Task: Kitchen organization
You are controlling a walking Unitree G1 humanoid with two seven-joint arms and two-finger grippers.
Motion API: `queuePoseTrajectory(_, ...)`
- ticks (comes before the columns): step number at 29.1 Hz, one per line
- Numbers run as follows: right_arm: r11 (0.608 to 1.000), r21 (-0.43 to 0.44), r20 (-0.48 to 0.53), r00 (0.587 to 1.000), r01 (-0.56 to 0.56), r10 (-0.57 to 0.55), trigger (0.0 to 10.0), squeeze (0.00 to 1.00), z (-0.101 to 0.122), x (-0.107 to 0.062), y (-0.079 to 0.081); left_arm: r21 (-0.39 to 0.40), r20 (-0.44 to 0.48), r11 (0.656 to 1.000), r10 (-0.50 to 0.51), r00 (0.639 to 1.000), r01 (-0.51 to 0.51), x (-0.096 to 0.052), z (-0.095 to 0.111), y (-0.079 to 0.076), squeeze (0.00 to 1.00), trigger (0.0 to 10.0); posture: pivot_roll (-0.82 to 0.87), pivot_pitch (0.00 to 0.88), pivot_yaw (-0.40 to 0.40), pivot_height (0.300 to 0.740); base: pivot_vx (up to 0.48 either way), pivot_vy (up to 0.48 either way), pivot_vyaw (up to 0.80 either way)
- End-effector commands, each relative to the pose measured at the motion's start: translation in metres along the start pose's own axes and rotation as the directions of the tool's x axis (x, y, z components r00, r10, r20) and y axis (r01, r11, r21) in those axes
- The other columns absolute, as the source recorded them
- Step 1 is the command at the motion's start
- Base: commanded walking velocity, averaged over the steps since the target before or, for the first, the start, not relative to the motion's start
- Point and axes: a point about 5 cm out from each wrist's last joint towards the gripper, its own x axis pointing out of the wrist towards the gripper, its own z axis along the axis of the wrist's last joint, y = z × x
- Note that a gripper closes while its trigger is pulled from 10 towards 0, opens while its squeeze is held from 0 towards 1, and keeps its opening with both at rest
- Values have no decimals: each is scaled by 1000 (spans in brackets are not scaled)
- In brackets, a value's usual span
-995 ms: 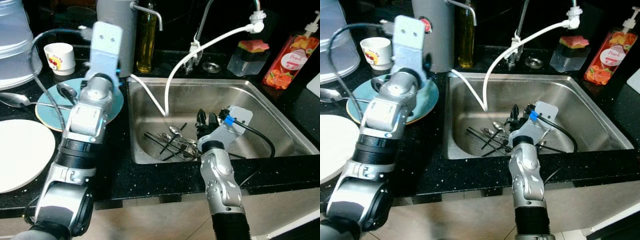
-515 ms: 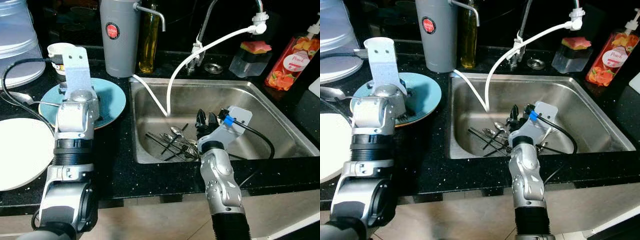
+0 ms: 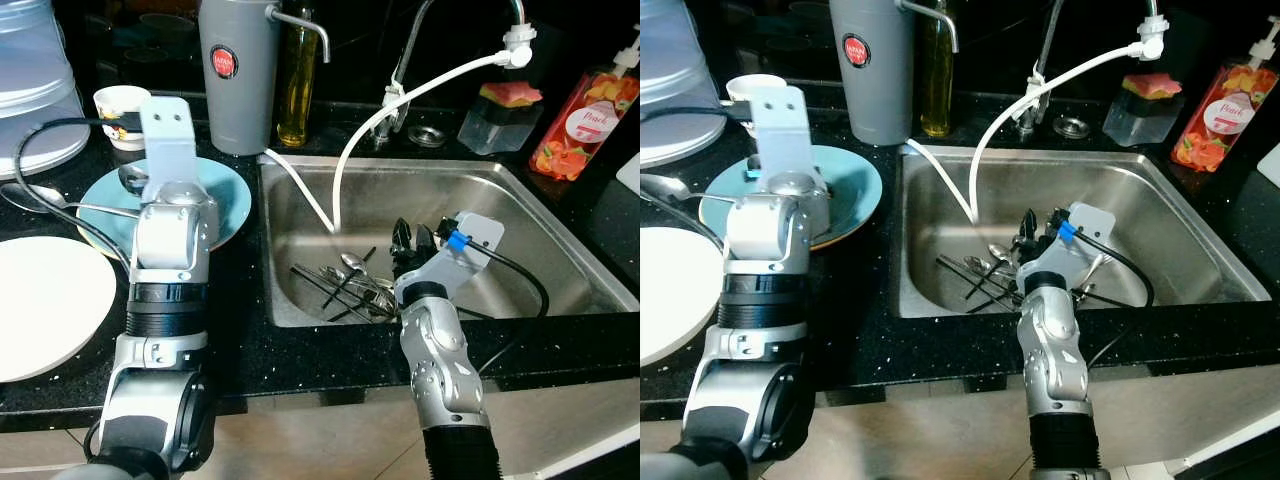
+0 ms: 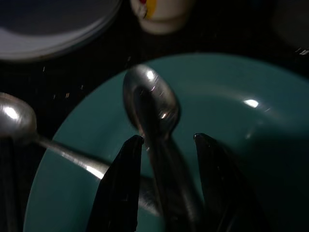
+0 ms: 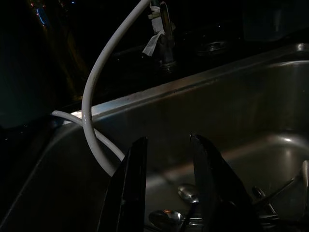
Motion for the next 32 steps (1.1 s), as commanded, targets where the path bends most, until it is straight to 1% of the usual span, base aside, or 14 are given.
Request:
queuePoseTrajectory(1, 1000, 5, -35, 999, 7, -7, 10000, 0, -8, -1, 0, 10, -34, 1000, -5, 999, 6, -1, -8, -3, 0, 10000, 317, 0, -69, 740, 0, 0, 0)
queuePoseTrajectory(4, 1000, 6, -35, 999, 7, -7, 10000, 0, -8, -1, 0, 7, -49, 1000, -10, 999, 10, 0, -10, -4, 0, 10000, 318, 0, -68, 740, 0, 0, 0)
queuePoseTrajectory(14, 1000, 6, -32, 999, 10, -10, 10000, 0, -8, -1, -1, -40, -199, 999, 6, 980, -14, 14, -33, 2, 0, 10000, 314, 0, -67, 740, 0, 0, 0)
queuePoseTrajectory(15, 1000, 5, -32, 999, 10, -10, 10000, 0, -7, -1, -1, -62, -224, 998, -3, 975, -11, 15, -35, 3, 0, 10000, 311, 0, -69, 740, 0, 0, 0)
queuePoseTrajectory(17, 1000, 5, -32, 999, 10, -10, 10000, 0, -7, -1, -1, -67, -222, 998, -3, 975, -12, 16, -35, 3, 0, 9882, 311, 0, -69, 740, 0, 0, 0)
queuePoseTrajectory(18, 1000, 5, -32, 999, 10, -10, 10000, 0, -7, -1, -1, -69, -213, 997, 6, 977, -21, 16, -34, 5, 0, 5961, 312, 0, -70, 740, 0, 0, 0)
queuePoseTrajectory(19, 1000, 5, -31, 999, 10, -10, 10000, 0, -7, -1, -1, -69, -210, 997, 13, 978, -28, 16, -33, 5, 0, 5961, 312, 0, -70, 740, 0, 0, 0)
queuePoseTrajectory(20, 1000, 5, -32, 999, 9, -9, 10000, 0, -7, -1, -1, -70, -198, 997, 16, 980, -30, 16, -32, 6, 0, 3765, 313, 0, -71, 740, 0, 0, 0)
queuePoseTrajectory(21, 1000, 5, -32, 999, 9, -9, 10000, 0, -7, -1, -1, -70, -198, 997, 16, 980, -30, 16, -32, 6, 0, 3765, 313, 0, -71, 740, 0, 0, 0)
queuePoseTrajectory(22, 1000, 5, -32, 999, 8, -8, 10000, 0, -7, -1, -1, -67, -198, 997, 16, 980, -30, 17, -32, 6, 0, 0, 312, 0, -72, 740, 0, 0, 0)
queuePoseTrajectory(27, 1000, 5, -31, 999, 6, -6, 10000, 0, -7, -1, 0, -69, -175, 997, 14, 984, -27, 17, -29, 5, 0, 0, 311, 0, -75, 740, 0, 0, 0)
queuePoseTrajectory(30, 1000, 3, -32, 999, 6, -6, 10000, 0, -7, -1, -1, -79, -102, 997, 0, 995, -8, 16, -18, 4, 0, 0, 310, 0, -76, 740, 0, 0, 0)
queuePoseTrajectory(31, 1000, 3, -32, 999, 6, -6, 10000, 0, -7, -1, -1, -79, -102, 997, 0, 995, -8, 16, -18, 4, 0, 0, 310, 0, -76, 740, 0, 0, 0)
queuePoseTrajectory(32, 1000, 3, -32, 999, 6, -6, 10000, 0, -6, -1, -1, -85, -38, 996, -17, 999, 14, 15, -9, 2, 0, 0, 309, 0, -76, 740, 0, 0, 0)
